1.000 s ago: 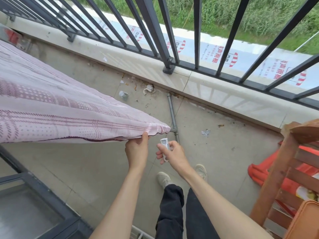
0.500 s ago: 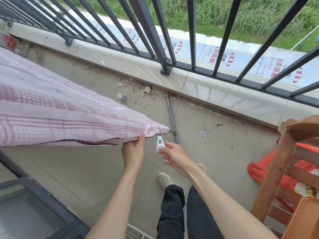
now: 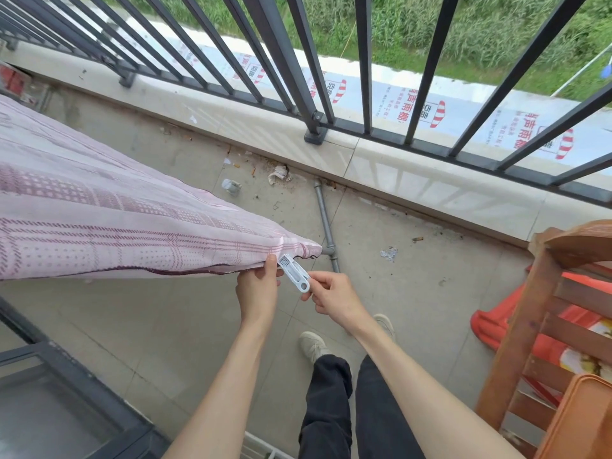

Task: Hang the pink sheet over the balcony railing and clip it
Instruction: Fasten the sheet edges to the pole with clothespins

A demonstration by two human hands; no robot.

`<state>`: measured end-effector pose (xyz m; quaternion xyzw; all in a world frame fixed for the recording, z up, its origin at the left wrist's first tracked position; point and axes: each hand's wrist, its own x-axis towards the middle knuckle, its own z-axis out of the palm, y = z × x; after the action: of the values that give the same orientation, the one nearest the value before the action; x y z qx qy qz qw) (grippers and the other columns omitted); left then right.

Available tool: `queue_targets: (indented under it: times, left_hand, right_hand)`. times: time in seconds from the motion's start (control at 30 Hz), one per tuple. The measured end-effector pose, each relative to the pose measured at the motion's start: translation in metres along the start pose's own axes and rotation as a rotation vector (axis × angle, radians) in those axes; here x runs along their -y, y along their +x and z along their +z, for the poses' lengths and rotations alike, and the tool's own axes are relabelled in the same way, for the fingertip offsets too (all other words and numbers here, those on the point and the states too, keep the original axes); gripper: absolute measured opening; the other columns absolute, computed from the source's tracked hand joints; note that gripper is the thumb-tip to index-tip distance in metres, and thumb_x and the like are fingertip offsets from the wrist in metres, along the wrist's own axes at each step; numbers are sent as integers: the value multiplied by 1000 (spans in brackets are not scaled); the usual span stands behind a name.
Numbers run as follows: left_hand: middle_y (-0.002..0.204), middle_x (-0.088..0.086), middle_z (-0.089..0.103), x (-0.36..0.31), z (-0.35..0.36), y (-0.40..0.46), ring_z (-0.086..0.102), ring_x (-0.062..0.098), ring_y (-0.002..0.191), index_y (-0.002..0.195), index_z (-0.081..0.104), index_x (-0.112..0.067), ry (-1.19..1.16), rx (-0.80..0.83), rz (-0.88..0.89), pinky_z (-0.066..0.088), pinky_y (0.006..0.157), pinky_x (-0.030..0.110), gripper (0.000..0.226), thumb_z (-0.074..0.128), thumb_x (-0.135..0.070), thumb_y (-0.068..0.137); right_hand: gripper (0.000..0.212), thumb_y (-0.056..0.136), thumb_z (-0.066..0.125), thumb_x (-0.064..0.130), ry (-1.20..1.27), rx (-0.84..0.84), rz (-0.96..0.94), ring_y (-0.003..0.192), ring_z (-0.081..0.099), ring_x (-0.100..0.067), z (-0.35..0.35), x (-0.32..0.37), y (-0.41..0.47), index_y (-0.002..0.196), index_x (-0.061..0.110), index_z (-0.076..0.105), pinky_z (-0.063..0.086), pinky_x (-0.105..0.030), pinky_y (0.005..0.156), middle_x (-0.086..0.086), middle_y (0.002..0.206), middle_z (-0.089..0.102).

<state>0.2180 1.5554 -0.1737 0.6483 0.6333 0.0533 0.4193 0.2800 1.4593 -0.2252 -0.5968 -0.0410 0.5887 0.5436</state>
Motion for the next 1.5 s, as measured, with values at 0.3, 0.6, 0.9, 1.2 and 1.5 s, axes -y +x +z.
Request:
queue_targets:
  times: [0.3,0.6,0.9,1.2,1.5]
  left_hand:
    - [89,18,71,7,9,-5,62,33,89,88,67,4,148,-120,114,37,72,31,38,43,-25,96]
    - [76,16,65,5,11,0,61,39,83,76,57,-6,33,-86,73,47,78,45,29,45,-24,95]
    - [81,16,66,9,11,-4,61,36,86,81,58,-7,-53,-89,24,46,78,40,25,48,-26,94]
    - [102,13,69,2,2,-4,60,27,98,88,66,-5,-83,-148,-21,44,90,38,21,56,-23,90]
    - [91,14,71,1,-1,-3,61,29,89,72,64,-11,-69,-133,-55,45,84,39,21,59,-25,87]
  right_hand:
    - [35,97,38,12,83,21,13,44,28,-3,4,13,-6,62,14,44,26,-14,43,1,60,38]
    - [24,98,39,12,150,92,96,39,30,-4,0,15,-5,87,2,58,24,-14,38,-5,61,47]
    - [16,90,59,18,423,167,289,46,27,-3,-6,16,-6,87,2,56,21,-13,39,-1,64,38]
    - [24,92,54,18,827,175,611,33,30,-1,-13,0,-3,93,-6,54,25,-12,27,-5,60,48]
    - [29,92,53,21,897,200,580,33,33,-1,3,7,9,91,-8,55,26,-10,28,-4,62,44]
